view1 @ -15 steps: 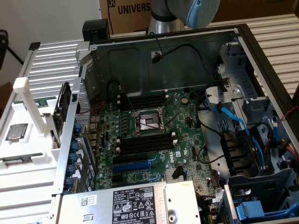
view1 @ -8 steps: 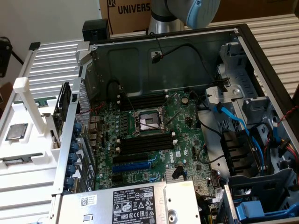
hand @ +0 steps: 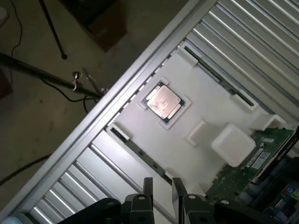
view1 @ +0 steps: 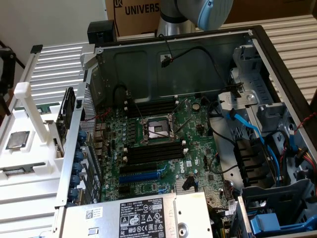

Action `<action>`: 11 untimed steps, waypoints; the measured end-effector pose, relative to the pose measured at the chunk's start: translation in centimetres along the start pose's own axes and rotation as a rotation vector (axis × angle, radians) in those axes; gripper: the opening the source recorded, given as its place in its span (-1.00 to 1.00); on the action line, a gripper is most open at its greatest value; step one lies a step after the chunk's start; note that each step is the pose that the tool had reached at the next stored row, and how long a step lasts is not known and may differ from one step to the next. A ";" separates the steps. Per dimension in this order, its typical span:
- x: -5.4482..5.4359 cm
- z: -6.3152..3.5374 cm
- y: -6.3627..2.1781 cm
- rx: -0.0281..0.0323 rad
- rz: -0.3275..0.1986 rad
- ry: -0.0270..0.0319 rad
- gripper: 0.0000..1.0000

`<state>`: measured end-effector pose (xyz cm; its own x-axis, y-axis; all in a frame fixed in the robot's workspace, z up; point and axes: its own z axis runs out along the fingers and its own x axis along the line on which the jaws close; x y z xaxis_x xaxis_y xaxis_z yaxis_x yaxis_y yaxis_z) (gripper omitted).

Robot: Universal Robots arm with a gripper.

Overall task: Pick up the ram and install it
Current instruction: 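Pick up the ram and move it above insertion slot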

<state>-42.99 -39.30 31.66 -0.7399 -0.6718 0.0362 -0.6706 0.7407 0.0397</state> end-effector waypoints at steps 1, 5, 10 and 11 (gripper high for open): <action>0.0 0.25 -0.01 0.0011 -0.036 0.0011 -0.40; 0.0 0.77 -0.03 0.0031 -0.109 0.0035 -0.40; -0.1 1.75 -0.07 0.0052 -0.219 0.0060 -0.40; -0.1 2.12 -0.09 0.0053 -0.256 0.0075 -0.40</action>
<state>-42.99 -39.30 29.53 -0.5457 -0.8373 0.0331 -0.8362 0.5467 0.0433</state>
